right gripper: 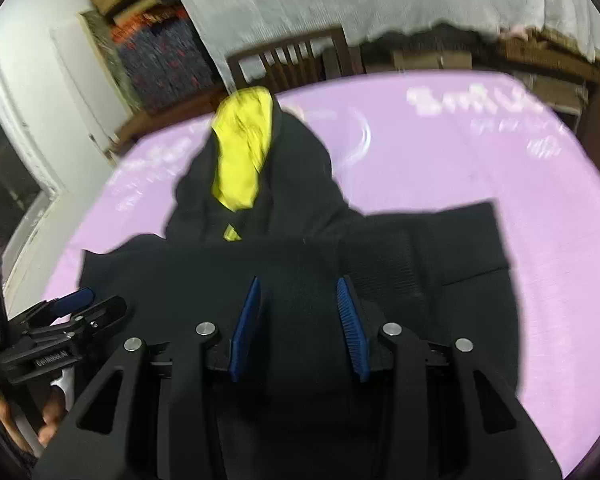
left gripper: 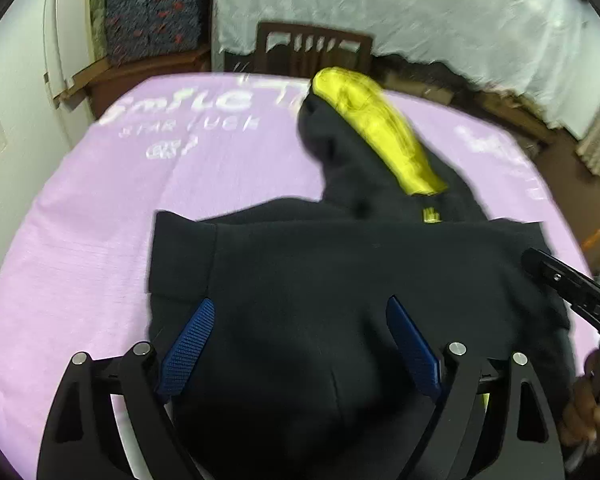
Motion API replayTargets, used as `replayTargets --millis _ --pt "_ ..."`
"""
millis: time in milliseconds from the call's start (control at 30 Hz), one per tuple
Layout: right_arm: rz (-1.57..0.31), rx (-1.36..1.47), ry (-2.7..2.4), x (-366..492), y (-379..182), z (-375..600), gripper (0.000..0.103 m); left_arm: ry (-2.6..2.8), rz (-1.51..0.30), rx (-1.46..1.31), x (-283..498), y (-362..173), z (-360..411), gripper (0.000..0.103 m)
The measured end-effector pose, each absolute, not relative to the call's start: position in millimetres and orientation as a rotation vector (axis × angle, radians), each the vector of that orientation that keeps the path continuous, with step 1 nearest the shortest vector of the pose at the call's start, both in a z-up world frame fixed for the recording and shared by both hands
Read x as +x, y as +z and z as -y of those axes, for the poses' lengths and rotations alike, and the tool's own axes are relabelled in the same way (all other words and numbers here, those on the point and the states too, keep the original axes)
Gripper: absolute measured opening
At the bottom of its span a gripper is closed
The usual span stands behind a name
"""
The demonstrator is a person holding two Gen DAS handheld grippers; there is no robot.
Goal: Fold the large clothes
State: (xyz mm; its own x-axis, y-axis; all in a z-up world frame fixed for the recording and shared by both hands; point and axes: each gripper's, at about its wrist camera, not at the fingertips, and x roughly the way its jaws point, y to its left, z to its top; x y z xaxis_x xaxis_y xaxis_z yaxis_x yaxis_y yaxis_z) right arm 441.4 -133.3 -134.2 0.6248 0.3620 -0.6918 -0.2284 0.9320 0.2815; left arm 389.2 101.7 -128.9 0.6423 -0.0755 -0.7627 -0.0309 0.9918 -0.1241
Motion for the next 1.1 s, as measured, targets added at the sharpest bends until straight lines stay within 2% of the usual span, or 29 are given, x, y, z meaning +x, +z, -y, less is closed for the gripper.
replayTargets --millis 133,267,400,600,800,967,1100 --pt "-0.81 0.135 0.355 410.9 -125.0 146.5 0.04 -0.035 -0.851 -0.145 364.5 -118.6 -104.6 0.088" --pt "-0.898 0.135 0.355 405.2 -152.6 151.3 0.04 -0.007 -0.935 -0.131 370.8 -148.7 -105.2 0.09" --pt "-0.931 0.163 0.377 409.7 -165.3 154.3 0.043 0.023 -0.918 -0.047 372.1 -152.7 -94.8 0.095" --pt "-0.921 0.176 0.39 406.9 -164.3 156.6 0.05 0.01 -0.911 -0.07 368.6 -151.4 -100.8 0.095" --pt "-0.812 0.22 0.376 364.5 -125.4 173.1 0.069 -0.003 -0.851 -0.16 329.1 -119.9 -110.4 0.095" --pt "-0.782 0.172 0.363 340.3 -85.0 191.8 0.07 -0.012 -0.821 -0.156 297.9 -91.8 -110.2 0.094" --pt "-0.714 0.142 0.32 332.7 -30.8 208.5 0.07 0.016 -0.749 -0.16 291.6 -34.0 -114.3 0.094"
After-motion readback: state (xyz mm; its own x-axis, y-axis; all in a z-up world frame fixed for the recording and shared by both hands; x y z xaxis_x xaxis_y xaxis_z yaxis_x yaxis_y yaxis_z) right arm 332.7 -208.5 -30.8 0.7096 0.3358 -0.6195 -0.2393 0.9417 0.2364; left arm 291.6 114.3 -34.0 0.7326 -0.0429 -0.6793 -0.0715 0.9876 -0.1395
